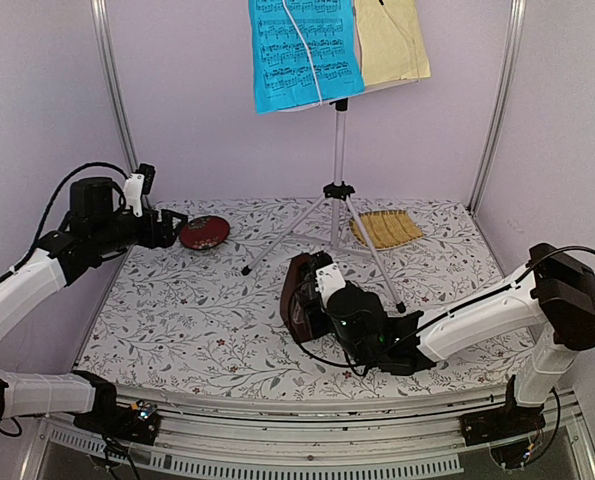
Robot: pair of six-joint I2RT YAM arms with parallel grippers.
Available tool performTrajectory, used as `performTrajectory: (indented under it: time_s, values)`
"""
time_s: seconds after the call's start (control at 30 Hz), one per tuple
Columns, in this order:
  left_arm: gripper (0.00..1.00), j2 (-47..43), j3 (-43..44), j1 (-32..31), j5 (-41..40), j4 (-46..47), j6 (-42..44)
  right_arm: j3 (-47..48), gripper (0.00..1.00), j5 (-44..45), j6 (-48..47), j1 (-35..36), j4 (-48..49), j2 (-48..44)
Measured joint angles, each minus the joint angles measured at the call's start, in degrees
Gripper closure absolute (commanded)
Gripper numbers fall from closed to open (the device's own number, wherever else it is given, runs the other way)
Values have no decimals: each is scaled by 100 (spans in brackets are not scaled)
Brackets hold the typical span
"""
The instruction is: Pack up the instrument practice props
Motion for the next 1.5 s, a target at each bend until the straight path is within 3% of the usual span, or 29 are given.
performTrajectory:
  time_s: [1.0, 1.5]
  values:
    - [11, 0, -22, 0, -2, 2, 0, 50, 49, -160, -20, -114, -114, 13]
    - [11, 0, -26, 0, 0, 2, 0, 313, 43, -501, 50, -308, -428, 109]
